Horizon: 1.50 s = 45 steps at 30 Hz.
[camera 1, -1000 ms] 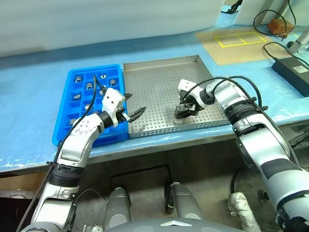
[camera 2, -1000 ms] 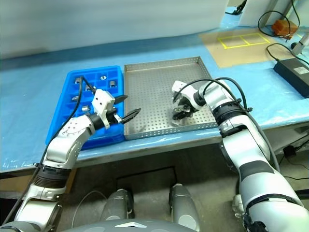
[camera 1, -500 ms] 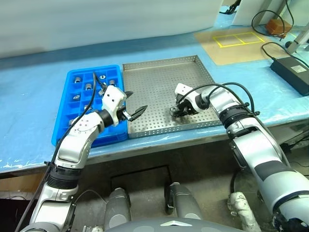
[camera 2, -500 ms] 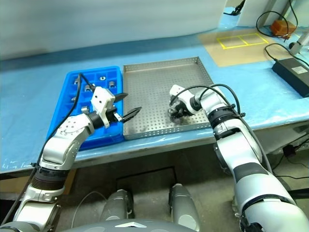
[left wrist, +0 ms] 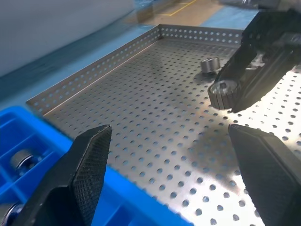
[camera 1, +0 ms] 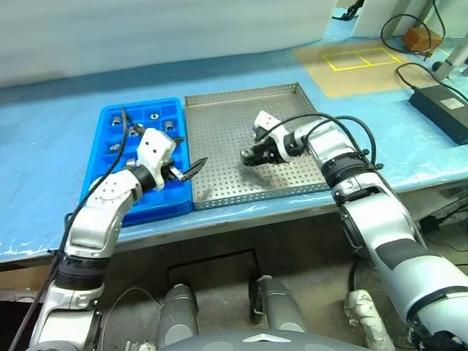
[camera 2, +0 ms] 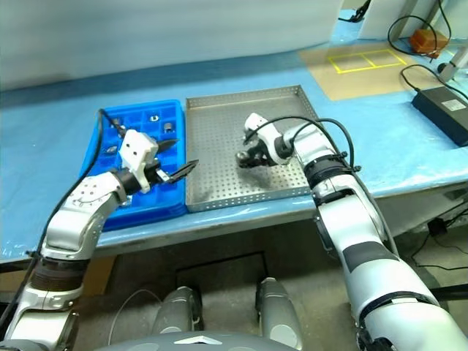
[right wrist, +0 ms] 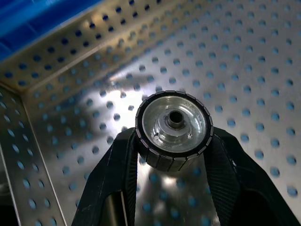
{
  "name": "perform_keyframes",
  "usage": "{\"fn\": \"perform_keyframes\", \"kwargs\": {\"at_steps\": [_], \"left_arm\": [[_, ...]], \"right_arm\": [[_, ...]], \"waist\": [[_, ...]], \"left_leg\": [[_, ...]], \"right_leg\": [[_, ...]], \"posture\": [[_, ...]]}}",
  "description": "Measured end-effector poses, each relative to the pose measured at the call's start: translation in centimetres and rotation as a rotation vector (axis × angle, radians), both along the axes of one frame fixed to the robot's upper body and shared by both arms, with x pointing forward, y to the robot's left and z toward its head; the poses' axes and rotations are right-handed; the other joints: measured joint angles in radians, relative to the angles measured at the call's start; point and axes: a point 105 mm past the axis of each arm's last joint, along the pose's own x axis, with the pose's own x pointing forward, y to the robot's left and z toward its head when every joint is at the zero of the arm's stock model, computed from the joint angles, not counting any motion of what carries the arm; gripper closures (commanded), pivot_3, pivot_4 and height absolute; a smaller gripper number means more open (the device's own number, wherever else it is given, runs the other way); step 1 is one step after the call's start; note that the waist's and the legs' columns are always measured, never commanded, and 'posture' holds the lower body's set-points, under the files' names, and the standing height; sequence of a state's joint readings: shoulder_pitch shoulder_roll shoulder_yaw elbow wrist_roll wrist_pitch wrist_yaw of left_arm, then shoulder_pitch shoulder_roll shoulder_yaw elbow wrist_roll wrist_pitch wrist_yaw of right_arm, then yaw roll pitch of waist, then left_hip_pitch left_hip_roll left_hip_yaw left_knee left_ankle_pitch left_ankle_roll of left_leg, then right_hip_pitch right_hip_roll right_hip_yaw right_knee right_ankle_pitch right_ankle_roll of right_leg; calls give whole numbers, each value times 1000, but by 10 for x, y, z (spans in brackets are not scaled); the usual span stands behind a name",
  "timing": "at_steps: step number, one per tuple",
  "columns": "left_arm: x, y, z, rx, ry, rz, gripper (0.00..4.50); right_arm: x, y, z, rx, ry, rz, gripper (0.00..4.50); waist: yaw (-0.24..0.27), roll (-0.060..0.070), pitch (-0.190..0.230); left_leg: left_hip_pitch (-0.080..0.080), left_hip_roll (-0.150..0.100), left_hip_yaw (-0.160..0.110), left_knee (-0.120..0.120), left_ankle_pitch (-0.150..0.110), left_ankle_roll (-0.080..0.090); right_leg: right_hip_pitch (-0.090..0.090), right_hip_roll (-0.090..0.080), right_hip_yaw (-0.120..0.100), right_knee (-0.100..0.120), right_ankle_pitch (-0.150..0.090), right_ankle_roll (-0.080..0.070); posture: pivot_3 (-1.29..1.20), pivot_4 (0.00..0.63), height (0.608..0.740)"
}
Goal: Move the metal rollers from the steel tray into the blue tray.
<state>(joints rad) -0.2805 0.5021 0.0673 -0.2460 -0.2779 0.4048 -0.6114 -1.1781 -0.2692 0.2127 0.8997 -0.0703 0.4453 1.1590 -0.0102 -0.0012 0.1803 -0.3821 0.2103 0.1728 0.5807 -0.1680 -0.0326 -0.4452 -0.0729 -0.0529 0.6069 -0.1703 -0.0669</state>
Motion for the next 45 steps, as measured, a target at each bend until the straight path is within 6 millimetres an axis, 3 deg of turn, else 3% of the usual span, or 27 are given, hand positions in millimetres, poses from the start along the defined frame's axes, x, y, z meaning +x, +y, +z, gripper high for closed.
{"fn": "perform_keyframes", "kwargs": {"at_steps": [6, 11, 14, 19, 27, 36, 39, 45], "left_arm": [[-15, 42, -20, 23, 41, 140, 294], [-31, 76, -32, 35, 44, 268, 294], [-39, 85, -38, 42, 49, 302, 294], [-58, 98, -47, 59, 64, 362, 294], [-75, 98, -53, 48, 54, 396, 294], [-82, 101, -57, 56, 34, 412, 294], [-79, 99, -57, 55, 31, 407, 294], [-71, 91, -56, 48, 23, 379, 294]], "right_arm": [[8, 47, 38, 129, -154, 12, 2896], [11, 82, 27, 164, -243, -18, 2896], [11, 93, 26, 170, -259, -34, 2896], [-1, 127, 32, 215, -275, 6, 2896], [-15, 145, 15, 179, -231, 70, 2896], [-23, 137, -30, 86, -145, 71, 2896], [-22, 137, -30, 82, -153, 55, 2896], [-19, 134, -31, 84, -161, 35, 911]], "waist": [[29, 0, 0], [59, 0, 0], [79, 1, 1], [93, 0, 1], [126, 0, 1], [144, 0, 1], [144, 0, 1], [146, 0, 1]], "left_leg": [[-2, 0, 0, -1, 0, 0], [-2, 4, 0, -3, 0, -1], [-4, 5, 0, -3, 0, -2], [-4, 6, 0, -7, 1, -3], [-4, 6, -1, -10, 1, -4], [-3, 6, -2, -11, 2, -4], [-1, 6, -2, -12, 2, -5], [1, 6, -2, -13, 2, -5]], "right_leg": [[-2, 0, 0, -1, -1, -1], [-3, 0, 0, -1, -1, -1], [-6, 0, 0, 0, -1, -1], [-8, 0, 0, 0, -2, -2], [-8, 0, 0, 0, -5, 2], [-8, 0, 0, 0, -6, 4], [-8, 0, 0, 0, -6, 4], [-7, 0, 0, 0, -6, 4]], "posture": [[82, 150, 740], [154, 150, 740], [201, 150, 740], [257, 150, 740], [332, 150, 740], [320, 150, 740], [308, 150, 740], [268, 150, 740]]}}
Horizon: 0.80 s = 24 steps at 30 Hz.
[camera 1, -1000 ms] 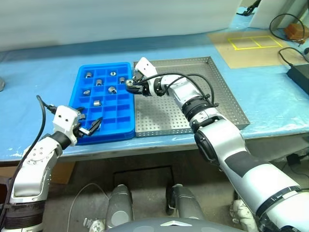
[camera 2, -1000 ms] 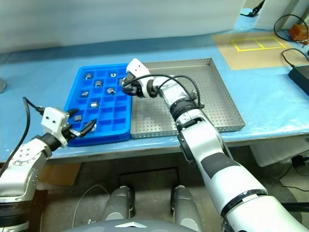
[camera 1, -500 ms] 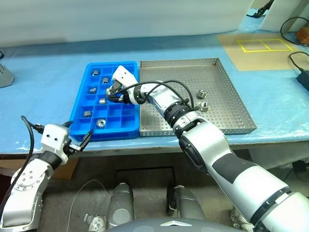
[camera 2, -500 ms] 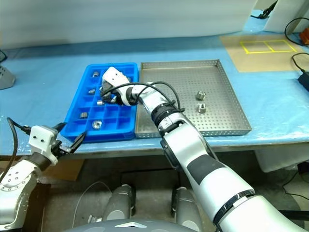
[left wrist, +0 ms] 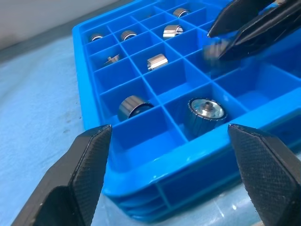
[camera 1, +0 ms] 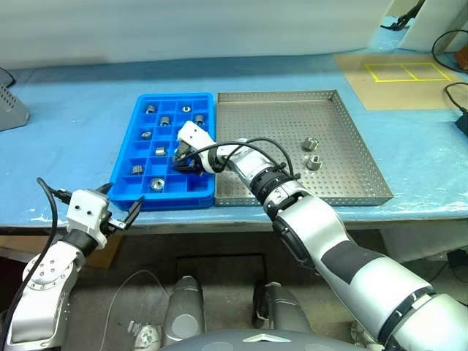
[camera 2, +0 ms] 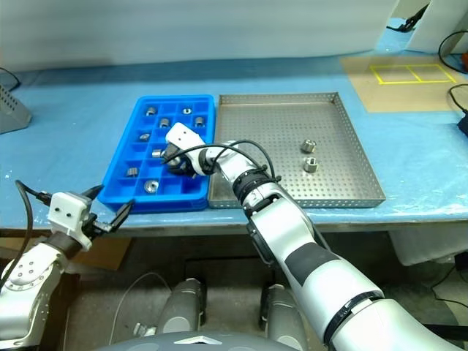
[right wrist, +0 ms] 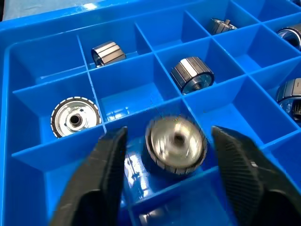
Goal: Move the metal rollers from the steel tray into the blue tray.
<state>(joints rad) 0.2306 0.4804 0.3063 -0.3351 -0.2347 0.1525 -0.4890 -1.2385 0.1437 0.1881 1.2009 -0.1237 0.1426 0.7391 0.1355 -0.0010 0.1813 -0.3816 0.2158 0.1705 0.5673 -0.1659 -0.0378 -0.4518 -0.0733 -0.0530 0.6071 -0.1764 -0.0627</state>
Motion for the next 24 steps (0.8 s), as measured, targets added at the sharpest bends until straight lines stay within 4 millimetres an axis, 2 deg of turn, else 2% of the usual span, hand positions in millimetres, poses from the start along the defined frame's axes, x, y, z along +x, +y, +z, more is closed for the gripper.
{"fn": "perform_keyframes", "kwargs": {"at_steps": [1, 6, 9, 13, 17, 22, 24], "left_arm": [[2, -2, 0, -3, -3, -8, 294], [25, -23, 6, -22, -28, -96, 294], [41, -43, 10, -41, -37, -180, 294], [62, -65, 13, -59, -36, -288, 294], [86, -88, 16, -72, -37, -391, 294], [106, -119, 17, -87, -32, -518, 294], [110, -127, 15, -87, -25, -549, 294]], "right_arm": [[0, 0, 0, 6, 5, 3, 614], [2, -7, 8, 91, 53, -5, 614], [14, -27, 24, 141, 40, -42, 614], [28, -77, 40, 169, 7, -98, 614], [21, -135, 39, 159, 25, -139, 614], [16, -205, 49, 143, -16, -352, 614], [14, -220, 53, 145, -27, -412, 614]], "waist": [[0, 0, 0], [-1, 0, 0], [-5, 0, 0], [-25, -1, -1], [-50, -1, -1], [-100, -2, -1], [-123, -2, -1]], "left_leg": [[0, 0, 0, 0, 0, 0], [0, 0, 1, 0, 1, -2], [-1, 0, 2, 2, 2, -2], [-2, -2, 3, 4, 2, -2], [-4, -6, 2, 5, 2, -1], [-3, -8, 3, 6, 2, -1], [-2, -8, 3, 6, 2, -1]], "right_leg": [[0, 0, 0, 0, 0, 0], [0, 0, 0, 1, 1, -1], [0, 0, 0, 1, 3, -5], [1, 0, 0, 1, 4, -6], [0, 1, 1, 0, 4, -6], [0, 1, 3, 0, 4, -6], [0, 1, 3, 1, 4, -6]], "posture": [[256, 150, 740], [143, 150, 740], [60, 150, 740], [-90, 150, 740], [-212, 150, 740], [-326, 150, 740], [-350, 150, 740]]}}
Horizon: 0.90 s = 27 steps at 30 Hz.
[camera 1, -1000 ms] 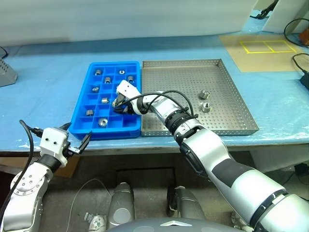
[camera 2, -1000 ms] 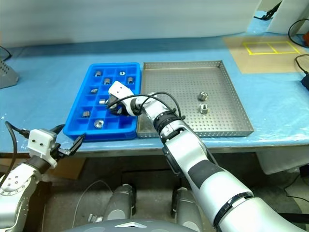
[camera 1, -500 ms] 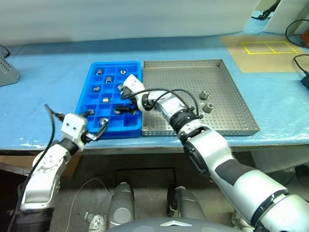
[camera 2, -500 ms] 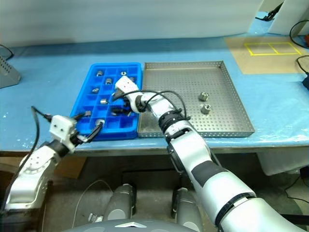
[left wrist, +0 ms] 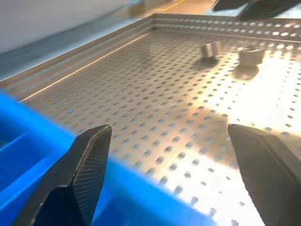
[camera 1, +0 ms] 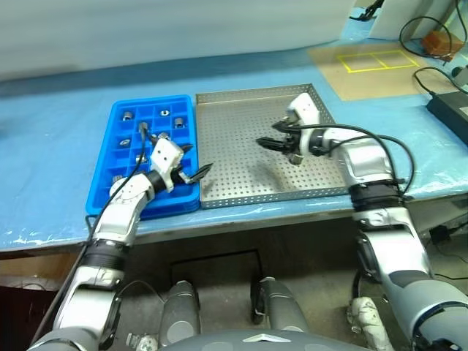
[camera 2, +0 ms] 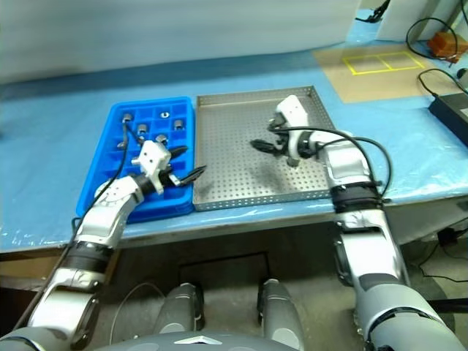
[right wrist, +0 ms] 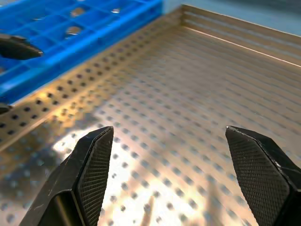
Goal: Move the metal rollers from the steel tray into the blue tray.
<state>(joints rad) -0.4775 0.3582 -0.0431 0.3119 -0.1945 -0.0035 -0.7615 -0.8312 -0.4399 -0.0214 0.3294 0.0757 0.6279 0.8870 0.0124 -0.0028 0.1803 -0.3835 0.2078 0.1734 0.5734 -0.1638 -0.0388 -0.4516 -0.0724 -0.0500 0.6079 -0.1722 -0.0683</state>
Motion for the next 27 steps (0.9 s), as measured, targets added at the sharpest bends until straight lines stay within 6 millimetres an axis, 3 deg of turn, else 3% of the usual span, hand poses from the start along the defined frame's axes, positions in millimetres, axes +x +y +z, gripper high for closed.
{"fn": "perform_keyframes", "kwargs": {"at_steps": [5, 11, 14, 17, 22, 27], "left_arm": [[9, -6, -3, 9, 15, -25, 294], [10, -10, -1, 6, 10, -35, 294], [6, -14, 9, 6, -23, -48, 294], [0, -15, 21, 1, -53, -53, 294], [-5, -4, 51, -83, -99, -35, 294], [-4, 4, 52, -68, -90, -13, 294]], "right_arm": [[-4, -23, -15, 4, 56, -144, 614], [0, -4, -41, 50, 147, -205, 614], [13, -14, -54, 12, 172, -318, 614], [22, -23, -50, -25, 117, -368, 614], [21, -15, -46, -4, 98, -303, 614], [21, -28, -52, -29, 128, -343, 614]], "waist": [[-22, 0, 0], [-20, 0, 0], [-19, 0, 0], [-23, 0, 0], [-28, 0, 0], [-25, 0, 0]], "left_leg": [[0, 0, -1, 3, 1, 1], [-1, -2, -1, 5, 1, 7], [-1, -2, -1, 5, 1, 6], [-1, -1, -1, 4, 1, 6], [-1, 0, -1, 3, 1, 6], [1, -1, -1, 4, 1, 6]], "right_leg": [[2, 1, 1, 0, -1, 5], [6, -2, 0, -2, 1, 2], [6, -2, 0, -2, 1, 2], [6, -1, -1, -2, 1, 2], [5, 0, -1, -1, 1, 2], [7, -1, -1, -2, 1, 2]], "posture": [[-362, 150, 740], [-318, 150, 740], [-287, 150, 740], [-275, 150, 740], [-261, 150, 740], [-261, 150, 740]]}}
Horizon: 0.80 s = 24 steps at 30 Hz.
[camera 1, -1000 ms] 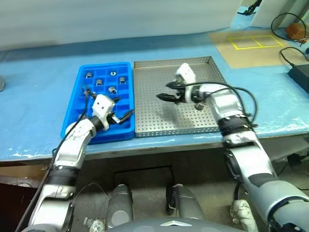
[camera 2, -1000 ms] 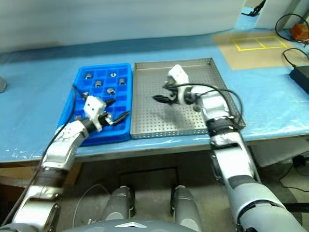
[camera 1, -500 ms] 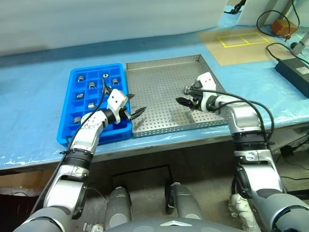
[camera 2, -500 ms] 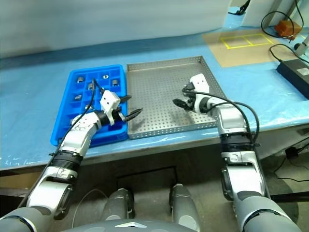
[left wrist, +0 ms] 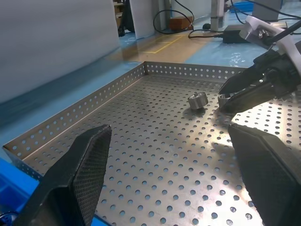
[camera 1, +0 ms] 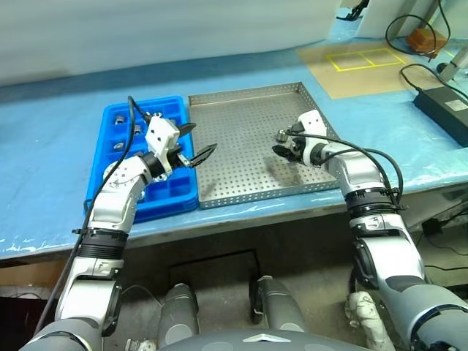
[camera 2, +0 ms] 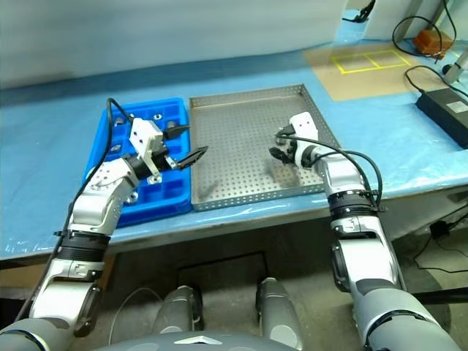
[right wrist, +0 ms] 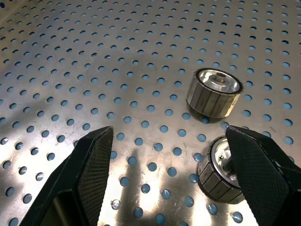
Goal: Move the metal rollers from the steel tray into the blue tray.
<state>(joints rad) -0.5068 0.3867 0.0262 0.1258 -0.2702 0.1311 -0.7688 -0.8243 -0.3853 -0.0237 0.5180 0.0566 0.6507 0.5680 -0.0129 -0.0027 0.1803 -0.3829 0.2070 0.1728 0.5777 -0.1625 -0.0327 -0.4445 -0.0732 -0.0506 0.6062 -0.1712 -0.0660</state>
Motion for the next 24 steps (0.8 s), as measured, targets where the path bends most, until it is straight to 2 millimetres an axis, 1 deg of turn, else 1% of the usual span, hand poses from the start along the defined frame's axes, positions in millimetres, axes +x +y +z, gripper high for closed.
{"fn": "perform_keyframes", "kwargs": {"at_steps": [6, 12, 14, 16, 19, 22, 24], "left_arm": [[-2, -6, 0, 1, 1, -12, 294], [-3, -9, -3, 6, 9, -22, 294], [-2, -8, -5, 6, 16, -21, 294], [-1, -7, -7, 6, 21, -18, 294], [-1, -7, -10, 8, 25, -22, 294], [-1, -6, -11, 10, 20, -24, 294], [-2, -5, -13, 12, 19, -21, 294]], "right_arm": [[6, -7, -2, -52, -41, -48, 614], [11, -24, -16, -90, -15, -145, 614], [10, -26, -23, -83, 9, -160, 614], [12, -23, -24, -24, 19, -173, 614], [16, -16, -24, 24, 10, -177, 1233], [17, -10, -25, 26, -14, -164, 2264], [18, -5, -23, 13, -38, -140, 2827]], "waist": [[0, 0, 0], [-2, 0, 0], [-2, 0, 0], [-4, 0, 0], [-5, 0, 0], [-3, 0, 0], [-2, 0, 0]], "left_leg": [[1, 0, 0, 0, 0, 0], [1, 0, 0, -1, 0, 0], [1, 0, 0, -1, 0, 0], [1, 0, 0, 0, 0, 0], [2, 0, 0, 0, 0, 0], [1, 0, 0, 0, 0, 0], [1, 0, 0, -1, 0, 0]], "right_leg": [[1, 0, 0, 0, 0, 0], [1, 0, 0, 0, 0, 0], [1, 0, 0, 0, 0, 0], [1, 0, 0, 0, 0, 0], [1, 0, 0, 0, 0, 0], [1, 0, 0, 0, 0, 0], [1, 0, 0, -1, 0, 0]], "posture": [[-270, 150, 740], [-273, 150, 740], [-271, 150, 740], [-268, 150, 740], [-268, 150, 740], [-248, 150, 740], [-245, 150, 740]]}}
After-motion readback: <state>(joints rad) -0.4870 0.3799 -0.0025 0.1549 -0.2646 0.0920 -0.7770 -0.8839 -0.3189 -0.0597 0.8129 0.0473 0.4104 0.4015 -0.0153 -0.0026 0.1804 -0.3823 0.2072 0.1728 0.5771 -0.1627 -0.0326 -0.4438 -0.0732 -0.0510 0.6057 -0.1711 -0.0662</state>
